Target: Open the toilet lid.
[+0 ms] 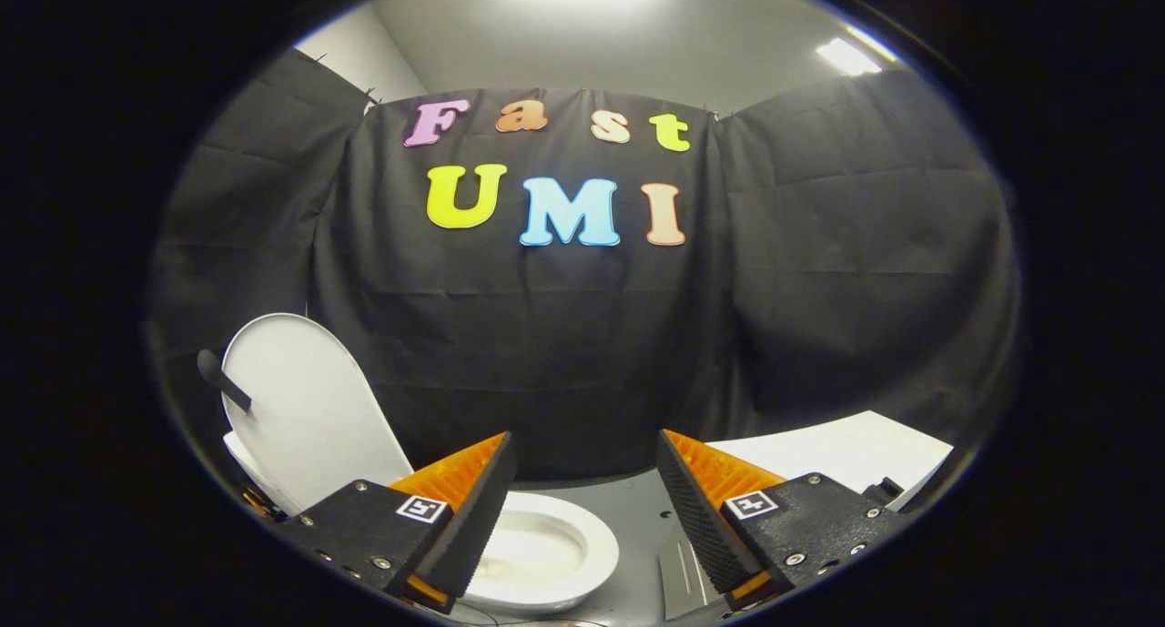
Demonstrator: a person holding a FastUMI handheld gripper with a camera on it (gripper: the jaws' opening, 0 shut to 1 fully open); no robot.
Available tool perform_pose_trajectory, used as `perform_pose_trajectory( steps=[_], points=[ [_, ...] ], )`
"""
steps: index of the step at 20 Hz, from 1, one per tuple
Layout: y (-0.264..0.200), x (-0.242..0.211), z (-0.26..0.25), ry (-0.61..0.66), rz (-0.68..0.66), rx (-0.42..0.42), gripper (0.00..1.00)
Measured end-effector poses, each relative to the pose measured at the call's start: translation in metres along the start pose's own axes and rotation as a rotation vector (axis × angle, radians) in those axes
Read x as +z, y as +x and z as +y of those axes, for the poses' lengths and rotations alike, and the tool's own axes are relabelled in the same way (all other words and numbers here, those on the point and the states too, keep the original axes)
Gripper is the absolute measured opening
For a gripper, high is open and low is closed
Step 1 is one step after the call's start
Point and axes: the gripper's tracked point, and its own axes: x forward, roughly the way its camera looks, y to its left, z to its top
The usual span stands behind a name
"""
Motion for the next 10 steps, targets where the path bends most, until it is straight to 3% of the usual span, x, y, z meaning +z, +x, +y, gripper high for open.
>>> perform_pose_trajectory(
  steps=[10],
  points=[
    [-0.050,0.007,-0.065,-0.031,0.018,-0.177,0.94]
  ],
)
